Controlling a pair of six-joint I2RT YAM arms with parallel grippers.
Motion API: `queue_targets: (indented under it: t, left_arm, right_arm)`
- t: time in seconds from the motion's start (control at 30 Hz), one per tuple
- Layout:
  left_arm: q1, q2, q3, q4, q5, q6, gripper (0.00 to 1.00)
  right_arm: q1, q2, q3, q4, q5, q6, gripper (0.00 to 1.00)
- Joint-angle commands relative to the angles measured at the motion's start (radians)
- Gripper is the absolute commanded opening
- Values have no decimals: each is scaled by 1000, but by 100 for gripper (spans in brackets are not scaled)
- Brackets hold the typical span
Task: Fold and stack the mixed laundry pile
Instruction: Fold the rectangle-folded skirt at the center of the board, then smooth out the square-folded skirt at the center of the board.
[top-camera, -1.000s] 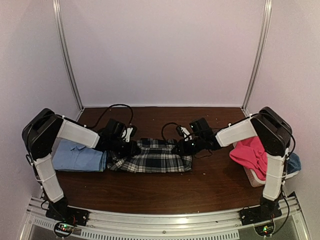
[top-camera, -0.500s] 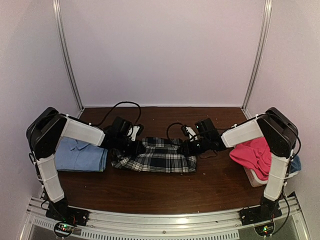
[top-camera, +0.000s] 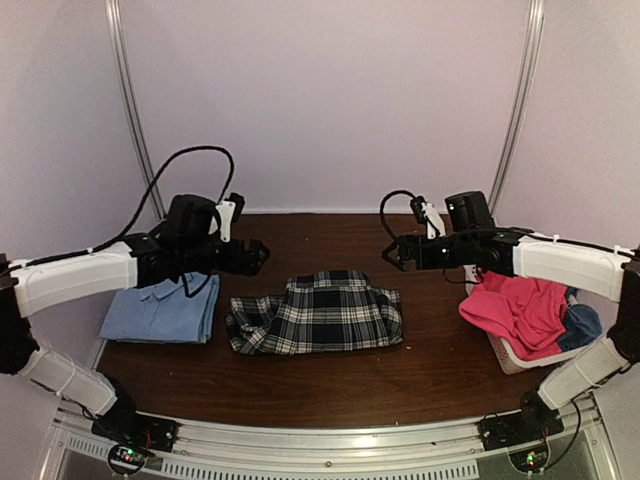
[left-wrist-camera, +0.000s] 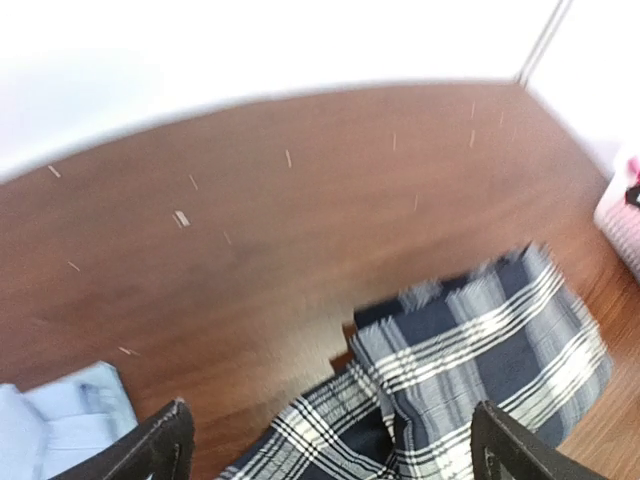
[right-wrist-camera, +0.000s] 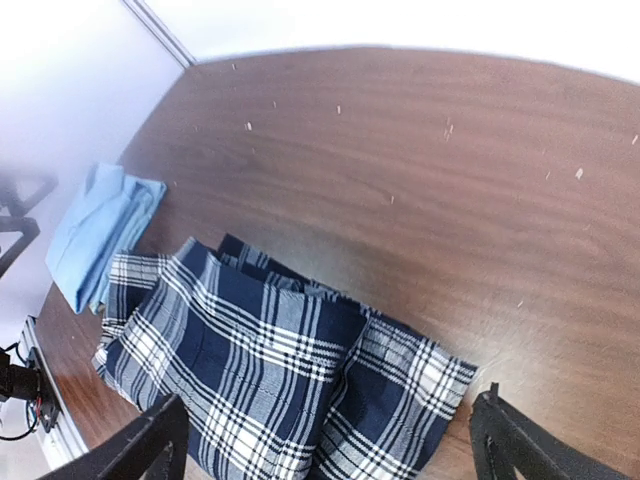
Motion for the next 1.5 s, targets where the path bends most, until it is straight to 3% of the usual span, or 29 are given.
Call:
queue_targets:
  t: [0.0,0.13,0.27,0.37,0.5,0.6,0.7,0.77,1.0,1.17,1.3,1.47]
  left_arm:
    - [7,-226,-124,61,-100,-109,98]
    - [9,-314,-211,-12,0,-307,98]
    - [-3,-386,-366,-21,65,-561,98]
    - [-19,-431,-451,-19,61,-636,98]
    - [-19,-459,-547,34,66,-697,98]
    - [-18,-424,-588,109,114,-704,98]
    - [-18,-360,-602,209,160,-692,98]
    - [-18,-310,-600,255,180,-691,98]
    - [-17,-157,-592,399,216,-716,97]
    - [-16,-42,-628,630,278,-775,98]
    - [-14,16,-622,804,330,-753,98]
    - [-14,127,-539,874,414,-696,98]
  right_arm:
    - [-38,-160,-68,3,45,28,100]
    - [-69,-200,-137,7,-114,35,100]
    - [-71,-152,-151,-74,-173,76,100]
    - [-64,-152,-200,-6,-207,98,99]
    - [-11,-148,-116,24,-219,76,92]
    - [43,-89,-40,65,-260,69,81]
    - [78,39,33,65,-270,49,60]
    - [85,115,76,52,-266,31,52]
    - [114,354,175,89,-314,-6,49]
    - [128,498,250,47,-290,-69,47]
    - [134,570,276,2,-271,-133,45]
    - [144,596,279,-7,-263,-176,44]
